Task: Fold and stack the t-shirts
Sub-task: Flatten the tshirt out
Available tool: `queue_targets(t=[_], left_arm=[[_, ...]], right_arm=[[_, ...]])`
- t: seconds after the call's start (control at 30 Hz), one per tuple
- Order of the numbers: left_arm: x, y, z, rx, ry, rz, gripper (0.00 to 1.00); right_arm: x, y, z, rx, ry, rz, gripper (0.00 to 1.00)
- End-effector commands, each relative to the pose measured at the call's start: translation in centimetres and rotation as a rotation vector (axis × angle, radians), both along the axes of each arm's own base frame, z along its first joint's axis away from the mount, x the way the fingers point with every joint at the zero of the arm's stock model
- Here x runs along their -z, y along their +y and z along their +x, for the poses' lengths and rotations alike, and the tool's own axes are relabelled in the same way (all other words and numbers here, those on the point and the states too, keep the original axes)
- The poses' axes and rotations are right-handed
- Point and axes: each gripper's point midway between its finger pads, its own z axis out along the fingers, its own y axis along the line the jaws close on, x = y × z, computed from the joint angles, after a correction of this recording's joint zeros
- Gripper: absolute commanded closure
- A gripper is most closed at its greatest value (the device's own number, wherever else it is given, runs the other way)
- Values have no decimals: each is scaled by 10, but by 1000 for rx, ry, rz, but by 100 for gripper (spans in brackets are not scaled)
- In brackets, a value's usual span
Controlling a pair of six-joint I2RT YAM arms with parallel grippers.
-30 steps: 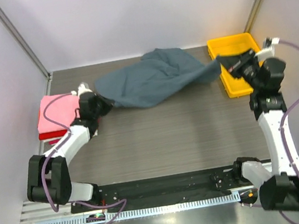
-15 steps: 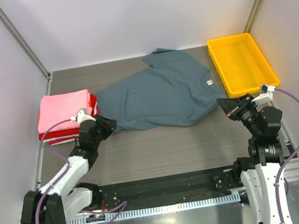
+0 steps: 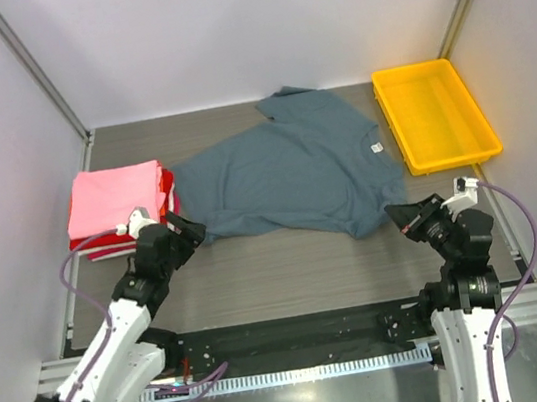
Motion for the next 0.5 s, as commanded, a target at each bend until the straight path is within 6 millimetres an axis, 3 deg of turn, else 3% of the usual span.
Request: queue_targets(t=[0.0, 0.07, 0.1, 0.2, 0.3, 0.33, 0.37, 0.47], left_arm=[[25, -5, 2, 8, 174, 36, 27], [26, -9, 10, 21, 196, 51, 27], [37, -9, 13, 26, 237, 70, 29], [39, -19, 23, 76, 250, 83, 42], [52, -27, 26, 115, 291, 85, 60], [60, -31, 24, 132, 314, 86, 84], [63, -32, 24, 139, 318, 90, 96], [74, -33, 19, 140, 344, 120, 100]], right_arm=[[1, 2, -1, -10, -17, -10, 99], [8, 1, -1, -9, 4, -16, 99], [14, 0, -1, -12, 22, -24, 99], [22, -2, 1, -3, 59, -32, 99], [29, -7, 7, 17, 125, -35, 99], [31, -11, 9, 30, 139, -45, 99], [32, -13, 11, 38, 156, -48, 99], [48, -12, 25, -19, 250, -89, 99]])
